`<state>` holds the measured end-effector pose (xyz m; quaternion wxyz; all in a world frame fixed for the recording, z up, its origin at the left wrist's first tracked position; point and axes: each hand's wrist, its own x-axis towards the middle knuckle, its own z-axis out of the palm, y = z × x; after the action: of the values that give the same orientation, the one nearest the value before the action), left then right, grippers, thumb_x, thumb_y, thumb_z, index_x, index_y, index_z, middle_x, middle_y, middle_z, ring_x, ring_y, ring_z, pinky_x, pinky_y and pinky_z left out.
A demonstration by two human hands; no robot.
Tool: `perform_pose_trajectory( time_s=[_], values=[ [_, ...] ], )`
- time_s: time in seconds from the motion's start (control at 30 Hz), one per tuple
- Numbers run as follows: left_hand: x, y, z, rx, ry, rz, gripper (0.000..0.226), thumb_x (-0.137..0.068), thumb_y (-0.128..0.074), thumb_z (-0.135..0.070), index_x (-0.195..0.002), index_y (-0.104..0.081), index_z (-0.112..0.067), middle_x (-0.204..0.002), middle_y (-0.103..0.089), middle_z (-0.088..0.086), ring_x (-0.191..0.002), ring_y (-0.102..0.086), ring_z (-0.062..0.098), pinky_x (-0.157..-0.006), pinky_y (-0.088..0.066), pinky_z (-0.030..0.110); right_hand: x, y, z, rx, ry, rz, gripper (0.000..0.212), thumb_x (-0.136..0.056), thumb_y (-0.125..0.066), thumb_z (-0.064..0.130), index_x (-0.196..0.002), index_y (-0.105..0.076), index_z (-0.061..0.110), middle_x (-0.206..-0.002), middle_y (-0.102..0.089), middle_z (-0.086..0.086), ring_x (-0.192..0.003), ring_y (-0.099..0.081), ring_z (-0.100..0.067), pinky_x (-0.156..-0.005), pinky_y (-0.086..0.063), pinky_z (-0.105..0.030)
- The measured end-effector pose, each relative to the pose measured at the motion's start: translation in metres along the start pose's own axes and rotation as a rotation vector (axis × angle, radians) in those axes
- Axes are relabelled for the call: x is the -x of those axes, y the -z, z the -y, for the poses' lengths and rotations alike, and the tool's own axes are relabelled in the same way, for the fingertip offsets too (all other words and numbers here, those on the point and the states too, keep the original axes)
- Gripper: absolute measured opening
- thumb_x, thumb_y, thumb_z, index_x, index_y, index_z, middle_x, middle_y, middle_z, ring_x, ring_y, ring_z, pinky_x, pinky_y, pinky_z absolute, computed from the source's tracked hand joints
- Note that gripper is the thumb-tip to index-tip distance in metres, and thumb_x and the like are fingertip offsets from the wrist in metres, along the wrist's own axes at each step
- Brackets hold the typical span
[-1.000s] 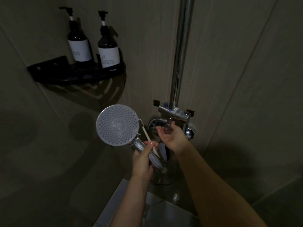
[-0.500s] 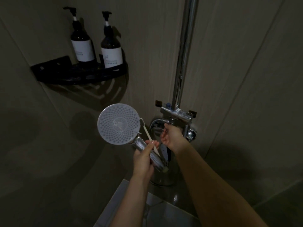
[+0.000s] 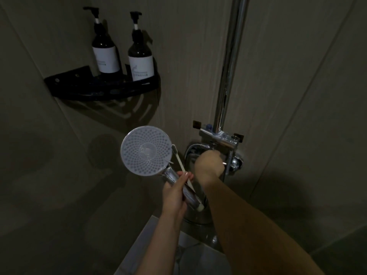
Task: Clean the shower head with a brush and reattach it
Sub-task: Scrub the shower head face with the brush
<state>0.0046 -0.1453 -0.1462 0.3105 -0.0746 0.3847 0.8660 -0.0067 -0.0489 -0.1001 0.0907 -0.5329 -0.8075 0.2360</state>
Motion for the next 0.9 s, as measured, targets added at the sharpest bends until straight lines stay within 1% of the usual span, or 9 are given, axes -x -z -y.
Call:
perform_pose_trajectory(
  time_s=[0.1,0.23,0.37,0.5,0.57,0.67,0.77,0.83,0.9],
  values=[
    [0.000,0.002,0.001,-0.001,0.003,-0.012,0.013,-0.085,-0.057,0.001,-0.084,-0.057,-0.011,-0.076,-0.065,0.008,-0.074,-0.064,0.018,-0.080,-0.052,0.032,-0.003,-0.003,-0.001,0.095,0.043,-0.013,0.033,-0.094,-0.049,0.023,-0.119,-0.048,0.000,-0.110,-0.061,-0.011,-0.096,-0.063,-0.020,-0.064,-0.041,-0.025],
    [-0.001,0.008,0.000,-0.004,-0.038,-0.020,0.014,-0.085,-0.056,0.003,-0.082,-0.056,-0.011,-0.077,-0.064,0.009,-0.072,-0.064,0.016,-0.079,-0.052,0.031,-0.011,-0.005,-0.010,0.026,0.050,0.012,0.034,-0.095,-0.046,0.026,-0.118,-0.047,0.001,-0.105,-0.063,-0.011,-0.093,-0.064,-0.021,-0.065,-0.043,-0.026],
    [-0.001,0.011,0.003,-0.007,-0.050,-0.026,0.014,-0.086,-0.056,0.003,-0.084,-0.056,-0.011,-0.069,-0.068,0.004,-0.067,-0.067,0.011,-0.076,-0.053,0.027,-0.021,-0.010,-0.031,-0.340,0.087,0.124,0.048,-0.090,-0.050,0.047,-0.116,-0.046,0.007,-0.093,-0.061,-0.005,-0.083,-0.062,-0.018,-0.071,-0.052,-0.032],
    [-0.003,0.013,0.009,-0.017,-0.080,-0.067,0.015,-0.086,-0.056,0.004,-0.082,-0.056,-0.011,-0.073,-0.066,0.007,-0.064,-0.067,0.009,-0.080,-0.052,0.028,-0.019,-0.016,-0.058,-0.457,0.228,0.161,0.032,-0.091,-0.054,0.036,-0.108,-0.048,0.010,-0.094,-0.062,-0.003,-0.086,-0.059,-0.018,-0.070,-0.045,-0.029],
    [-0.005,0.016,0.012,-0.010,-0.091,-0.075,0.016,-0.086,-0.056,0.004,-0.080,-0.055,-0.011,-0.077,-0.064,0.008,-0.066,-0.067,0.010,-0.080,-0.051,0.028,-0.016,-0.018,-0.069,-0.514,0.246,0.146,0.020,-0.091,-0.057,0.028,-0.095,-0.047,0.012,-0.086,-0.055,-0.002,-0.081,-0.053,-0.017,-0.061,-0.038,-0.024],
    [-0.005,0.021,0.017,-0.017,-0.086,-0.067,0.017,-0.086,-0.056,0.003,-0.079,-0.055,-0.012,-0.078,-0.065,0.008,-0.069,-0.067,0.011,-0.081,-0.052,0.028,-0.010,-0.024,-0.080,-0.635,0.194,0.142,0.023,-0.088,-0.062,0.024,-0.079,-0.041,0.018,-0.073,-0.049,0.004,-0.070,-0.049,-0.013,-0.050,-0.034,-0.012],
    [-0.001,0.031,0.026,-0.036,-0.069,-0.092,0.016,-0.086,-0.056,0.003,-0.080,-0.056,-0.011,-0.076,-0.066,0.007,-0.071,-0.067,0.013,-0.085,-0.051,0.030,-0.006,-0.033,-0.089,-0.714,0.157,0.222,0.024,-0.085,-0.065,0.023,-0.090,-0.044,0.012,-0.072,-0.049,0.006,-0.065,-0.049,-0.008,-0.052,-0.037,-0.014],
    [0.000,0.041,0.034,-0.046,-0.072,-0.132,0.017,-0.086,-0.055,0.004,-0.079,-0.055,-0.011,-0.074,-0.066,0.007,-0.067,-0.067,0.012,-0.076,-0.055,0.026,-0.005,-0.038,-0.095,-0.704,0.160,0.286,0.028,-0.084,-0.068,0.018,-0.098,-0.045,0.010,-0.076,-0.050,0.006,-0.070,-0.051,-0.010,-0.054,-0.037,-0.014],
    [-0.001,0.055,0.044,-0.056,-0.068,-0.166,0.017,-0.086,-0.055,0.004,-0.079,-0.055,-0.011,-0.070,-0.067,0.006,-0.062,-0.068,0.009,-0.065,-0.057,0.022,-0.004,-0.046,-0.100,-0.654,0.184,0.345,0.033,-0.084,-0.067,0.013,-0.111,-0.049,0.006,-0.091,-0.056,-0.001,-0.087,-0.055,-0.017,-0.058,-0.038,-0.016]
  ],
)
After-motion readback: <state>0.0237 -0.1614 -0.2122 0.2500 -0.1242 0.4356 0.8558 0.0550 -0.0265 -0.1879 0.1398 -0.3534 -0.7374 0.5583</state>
